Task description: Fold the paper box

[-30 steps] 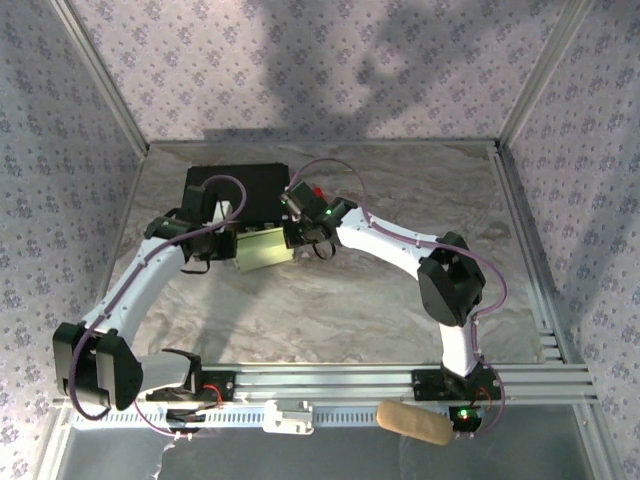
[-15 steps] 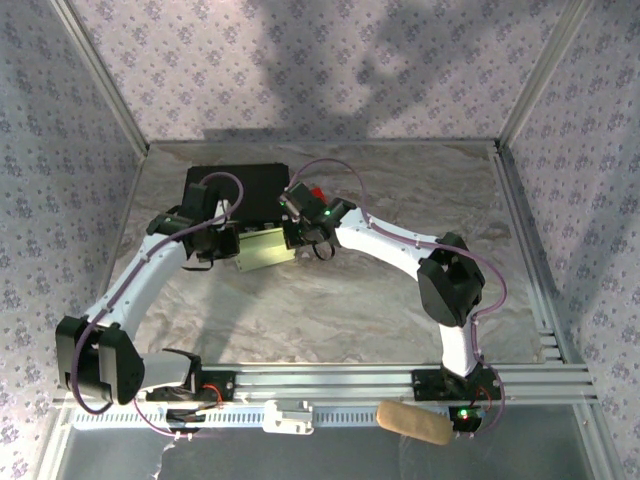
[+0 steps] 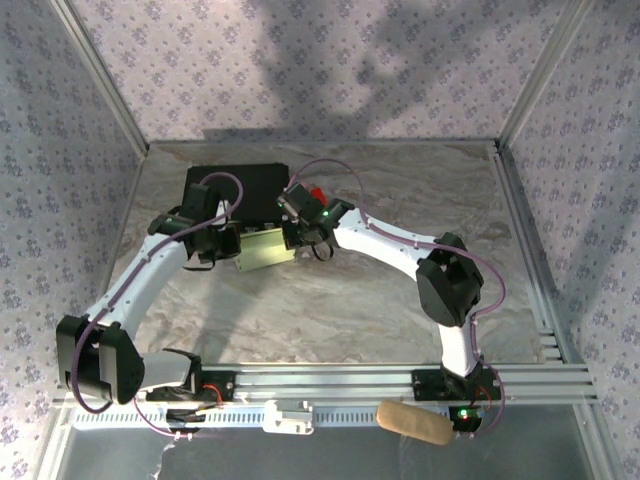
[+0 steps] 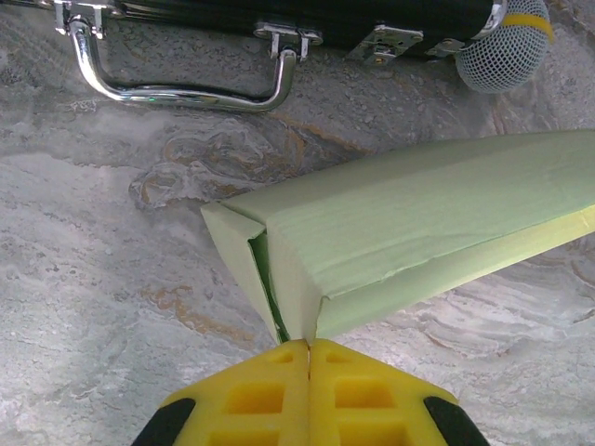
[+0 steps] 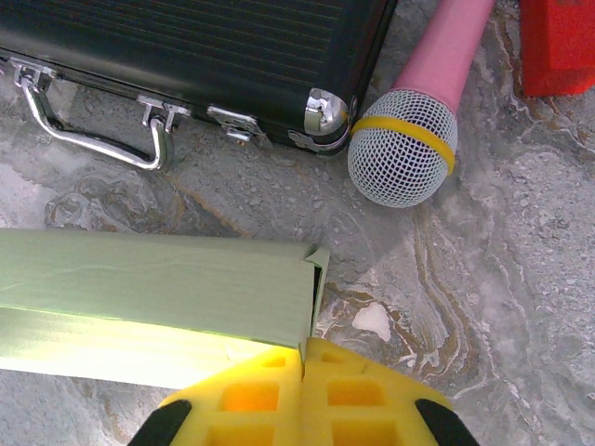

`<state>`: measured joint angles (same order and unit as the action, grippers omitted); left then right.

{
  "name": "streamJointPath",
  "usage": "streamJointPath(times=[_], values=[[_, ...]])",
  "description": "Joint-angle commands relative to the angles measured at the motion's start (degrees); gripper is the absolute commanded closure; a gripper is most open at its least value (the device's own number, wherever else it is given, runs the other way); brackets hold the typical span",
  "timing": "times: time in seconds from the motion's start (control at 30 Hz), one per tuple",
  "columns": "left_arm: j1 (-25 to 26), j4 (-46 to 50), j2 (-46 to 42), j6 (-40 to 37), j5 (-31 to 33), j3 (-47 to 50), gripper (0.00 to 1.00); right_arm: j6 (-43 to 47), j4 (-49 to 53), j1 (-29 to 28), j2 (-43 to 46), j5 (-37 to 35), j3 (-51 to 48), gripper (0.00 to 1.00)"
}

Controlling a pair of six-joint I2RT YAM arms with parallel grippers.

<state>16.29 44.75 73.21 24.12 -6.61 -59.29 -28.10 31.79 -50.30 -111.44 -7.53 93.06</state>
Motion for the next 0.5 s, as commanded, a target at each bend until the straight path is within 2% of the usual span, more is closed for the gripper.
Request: streamJointPath(times=[0.0, 0.2, 0.47], values=[[0.7, -2.16, -0.68, 0.57, -0.69, 2.45, 0.96, -0.4, 2.4, -1.45, -1.5, 0.2, 1.16, 1.0], [0.83, -4.04, -1.58, 1.11, 1.37, 6.3, 0.98, -0.24, 2.39, -2.13, -1.6, -0.4, 1.07, 1.0], [1.02, -4.87, -3.0, 1.72, 1.96, 7.36, 1.0, -2.31, 1.52, -2.85, 3.25, -1.15, -1.58, 0.78]])
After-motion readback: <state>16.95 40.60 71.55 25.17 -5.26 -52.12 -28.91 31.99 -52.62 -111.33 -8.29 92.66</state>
